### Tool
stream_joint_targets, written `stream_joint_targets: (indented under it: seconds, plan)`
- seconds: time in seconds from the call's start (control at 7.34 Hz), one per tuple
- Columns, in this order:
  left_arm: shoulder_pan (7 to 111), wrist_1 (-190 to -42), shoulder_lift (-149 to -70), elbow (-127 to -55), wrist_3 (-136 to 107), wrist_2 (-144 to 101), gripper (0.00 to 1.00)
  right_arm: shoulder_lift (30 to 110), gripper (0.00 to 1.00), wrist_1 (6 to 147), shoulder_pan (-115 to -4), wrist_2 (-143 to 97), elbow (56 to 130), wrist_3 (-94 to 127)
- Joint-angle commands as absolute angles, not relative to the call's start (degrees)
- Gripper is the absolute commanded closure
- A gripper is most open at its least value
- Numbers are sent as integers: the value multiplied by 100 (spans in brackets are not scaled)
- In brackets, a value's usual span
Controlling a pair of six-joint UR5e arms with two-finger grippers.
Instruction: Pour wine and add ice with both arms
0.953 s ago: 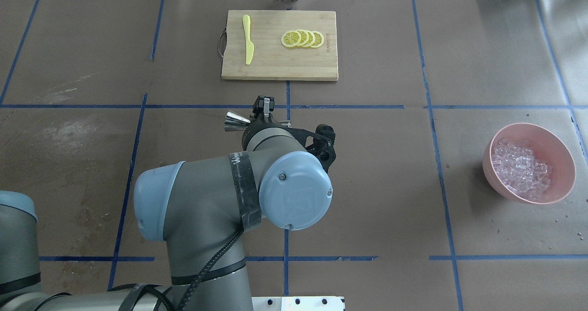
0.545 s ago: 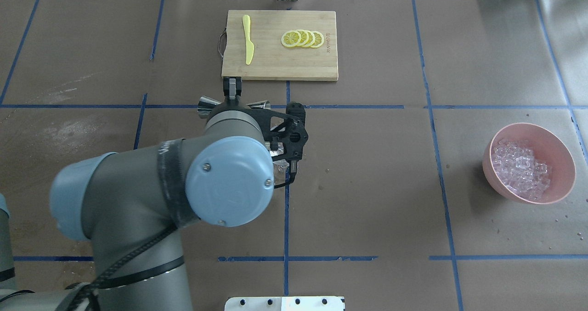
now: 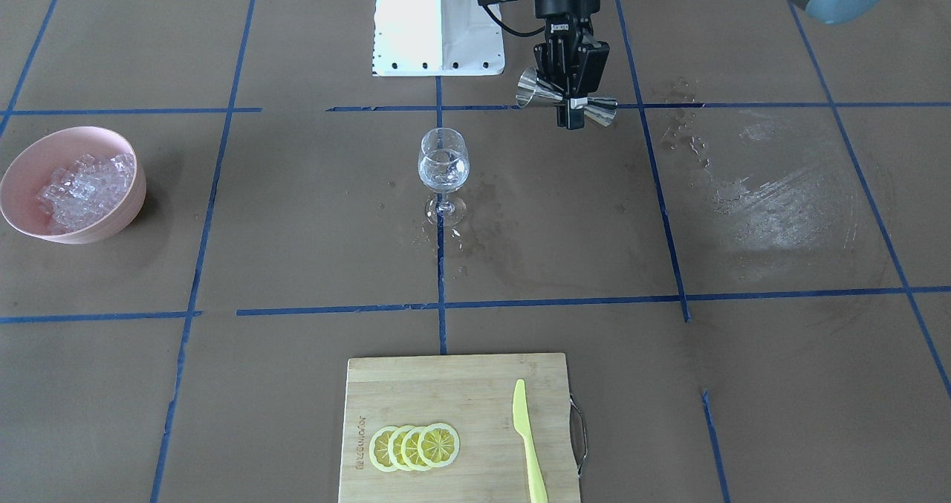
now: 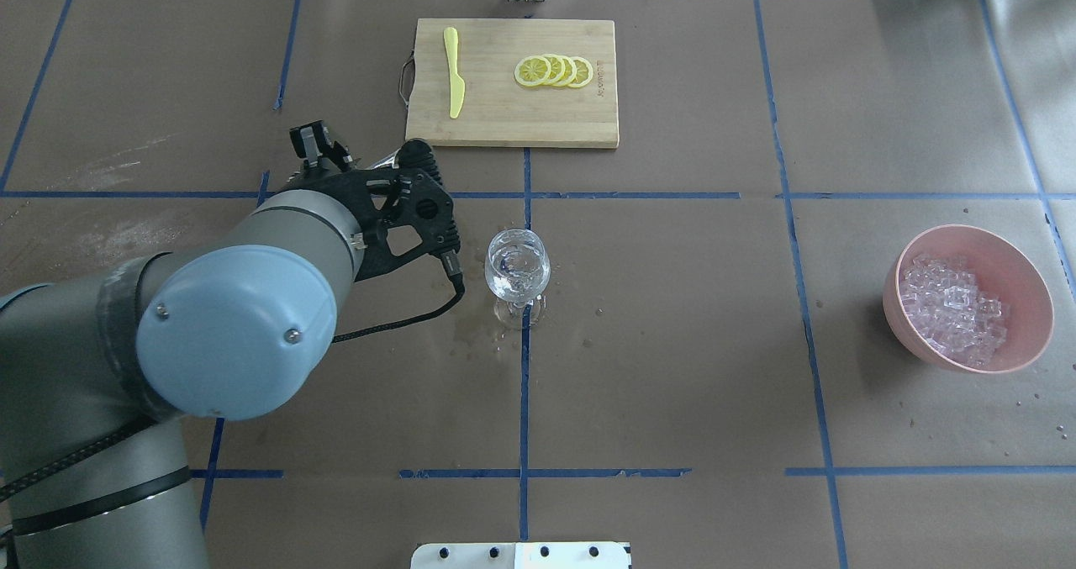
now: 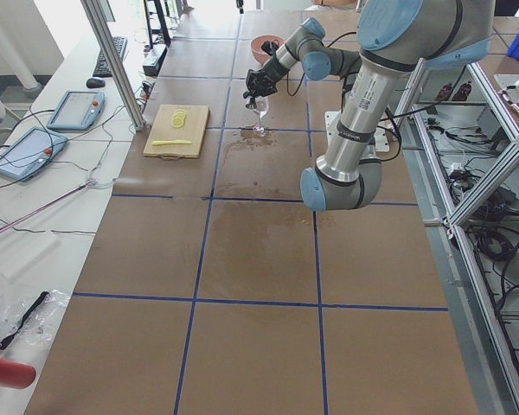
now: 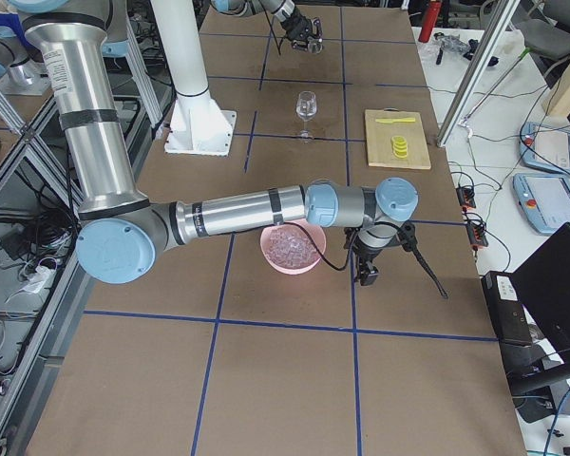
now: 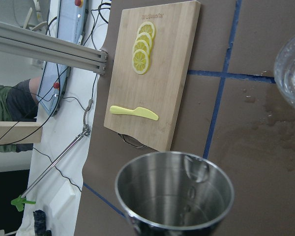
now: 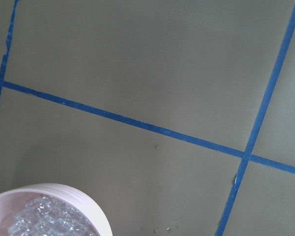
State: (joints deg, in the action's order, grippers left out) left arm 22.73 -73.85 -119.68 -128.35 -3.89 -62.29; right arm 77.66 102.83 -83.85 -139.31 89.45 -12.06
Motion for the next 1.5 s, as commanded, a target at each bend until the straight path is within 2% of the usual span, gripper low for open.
stream_joint_targets:
  seconds: [0.0,0.27,0.41,0.68,0.95,1.23,1.36]
  plan:
    - [2294,-8436,-10858,-13059,-1025,-6240,100,7761,0,10283,-8385,-13931,8938,-1204]
    - [2294,-8629,-10277,-13193,-1902,-6232,100,7761,0,10283,-8385,-13931,8965,-1213]
    - [2294,-9249,-9805,-13192,-2046,-6231,100,7752,0,10283,-8385,-13931,8965,-1213]
    - [2303,-11930,-7946,-13018,-2030,-6214,100,7743,0,10283,-8385,-13931,8974,-1204]
    - [2320,-14054,-6763,-12327,-2065,-6144,100,7743,0,10275,-8385,-13931,8991,-1204]
    - [2320,-16817,-6251,-11142,-2545,-5871,100,7734,0,10274,-8385,-13922,9000,-1204]
    - [2294,-17379,-6240,-10770,-3428,-5828,100,7726,0,10274,-8385,-13931,9009,-1204]
